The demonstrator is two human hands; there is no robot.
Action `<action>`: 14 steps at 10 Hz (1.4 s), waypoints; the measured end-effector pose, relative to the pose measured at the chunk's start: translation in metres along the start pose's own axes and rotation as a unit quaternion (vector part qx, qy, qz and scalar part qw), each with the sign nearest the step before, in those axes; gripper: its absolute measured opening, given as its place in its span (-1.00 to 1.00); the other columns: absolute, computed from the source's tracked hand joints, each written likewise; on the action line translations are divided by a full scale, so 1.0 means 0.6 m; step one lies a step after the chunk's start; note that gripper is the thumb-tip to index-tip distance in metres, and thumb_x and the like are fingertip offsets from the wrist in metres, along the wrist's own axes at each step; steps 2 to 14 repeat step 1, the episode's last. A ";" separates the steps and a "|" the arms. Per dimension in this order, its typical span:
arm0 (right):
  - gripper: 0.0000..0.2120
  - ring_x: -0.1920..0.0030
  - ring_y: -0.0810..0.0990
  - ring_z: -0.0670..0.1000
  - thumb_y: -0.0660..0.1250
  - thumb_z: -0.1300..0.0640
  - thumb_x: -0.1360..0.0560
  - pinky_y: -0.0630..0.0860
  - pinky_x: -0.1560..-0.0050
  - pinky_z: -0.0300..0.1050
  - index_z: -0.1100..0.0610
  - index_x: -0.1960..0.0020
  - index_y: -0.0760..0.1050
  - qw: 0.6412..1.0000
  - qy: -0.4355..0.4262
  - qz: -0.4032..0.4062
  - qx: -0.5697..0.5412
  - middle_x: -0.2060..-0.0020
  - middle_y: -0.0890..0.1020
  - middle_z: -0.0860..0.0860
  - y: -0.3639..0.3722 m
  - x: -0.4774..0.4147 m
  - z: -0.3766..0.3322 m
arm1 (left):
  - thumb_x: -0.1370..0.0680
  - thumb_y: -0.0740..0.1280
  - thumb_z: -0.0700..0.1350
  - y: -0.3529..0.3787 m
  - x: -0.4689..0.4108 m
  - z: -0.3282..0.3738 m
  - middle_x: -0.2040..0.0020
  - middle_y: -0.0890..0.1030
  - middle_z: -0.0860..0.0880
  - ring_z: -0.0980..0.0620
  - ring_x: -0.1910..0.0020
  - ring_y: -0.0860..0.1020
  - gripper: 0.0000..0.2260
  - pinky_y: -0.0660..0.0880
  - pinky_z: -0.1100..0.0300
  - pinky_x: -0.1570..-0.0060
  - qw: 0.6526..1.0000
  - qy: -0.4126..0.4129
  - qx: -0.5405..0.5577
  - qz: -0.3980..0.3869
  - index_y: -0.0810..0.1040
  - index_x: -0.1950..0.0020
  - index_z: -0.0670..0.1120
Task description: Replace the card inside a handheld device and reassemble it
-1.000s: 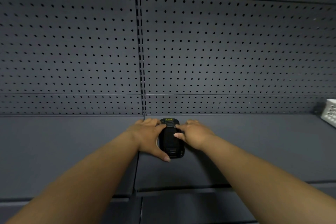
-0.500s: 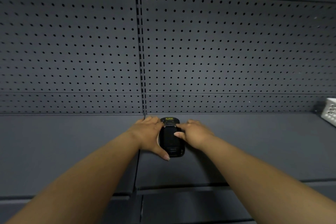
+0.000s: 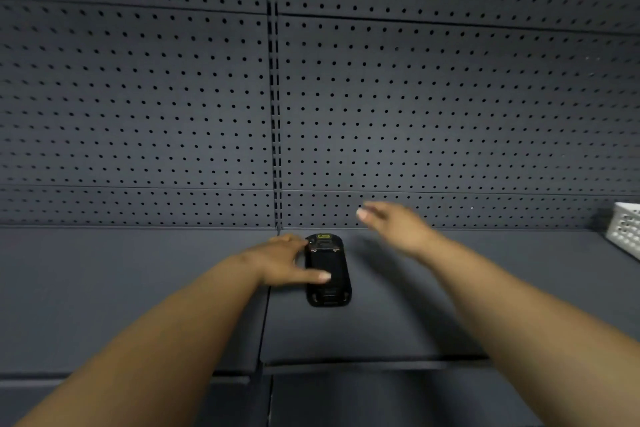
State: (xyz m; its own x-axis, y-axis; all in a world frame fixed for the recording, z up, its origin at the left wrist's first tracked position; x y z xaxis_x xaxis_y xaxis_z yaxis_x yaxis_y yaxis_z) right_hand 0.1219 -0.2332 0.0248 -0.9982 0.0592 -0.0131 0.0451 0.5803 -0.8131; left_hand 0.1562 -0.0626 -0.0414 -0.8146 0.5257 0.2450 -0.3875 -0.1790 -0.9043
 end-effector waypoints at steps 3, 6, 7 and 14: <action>-0.70 -0.07 0.57 -0.04 0.14 -0.07 -0.58 0.44 -0.17 -0.11 -0.01 -0.23 0.47 0.975 -0.065 0.124 -0.174 -0.24 0.58 0.02 -0.154 0.066 -0.052 | -0.45 0.10 0.35 -0.059 0.016 0.021 -0.44 0.37 -0.09 -0.08 -0.42 0.33 -0.34 0.23 -0.03 -0.41 0.993 -0.007 0.105 0.061 0.36 -0.38 -0.07; -0.70 -0.07 0.57 -0.04 0.14 -0.07 -0.58 0.44 -0.17 -0.11 -0.01 -0.23 0.47 0.975 -0.065 0.124 -0.174 -0.24 0.58 0.02 -0.154 0.066 -0.052 | -0.45 0.10 0.35 -0.059 0.016 0.021 -0.44 0.37 -0.09 -0.08 -0.42 0.33 -0.34 0.23 -0.03 -0.41 0.993 -0.007 0.105 0.061 0.36 -0.38 -0.07; -0.70 -0.07 0.57 -0.04 0.14 -0.07 -0.58 0.44 -0.17 -0.11 -0.01 -0.23 0.47 0.975 -0.065 0.124 -0.174 -0.24 0.58 0.02 -0.154 0.066 -0.052 | -0.45 0.10 0.35 -0.059 0.016 0.021 -0.44 0.37 -0.09 -0.08 -0.42 0.33 -0.34 0.23 -0.03 -0.41 0.993 -0.007 0.105 0.061 0.36 -0.38 -0.07; -0.70 -0.07 0.57 -0.04 0.14 -0.07 -0.58 0.44 -0.17 -0.11 -0.01 -0.23 0.47 0.975 -0.065 0.124 -0.174 -0.24 0.58 0.02 -0.154 0.066 -0.052 | -0.45 0.10 0.35 -0.059 0.016 0.021 -0.44 0.37 -0.09 -0.08 -0.42 0.33 -0.34 0.23 -0.03 -0.41 0.993 -0.007 0.105 0.061 0.36 -0.38 -0.07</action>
Point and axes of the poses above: each hand's wrist, its own x-axis away from the middle knuckle, its own y-axis out of the palm, z = x × y, the point moved 7 cm from there along -x, towards the middle knuckle
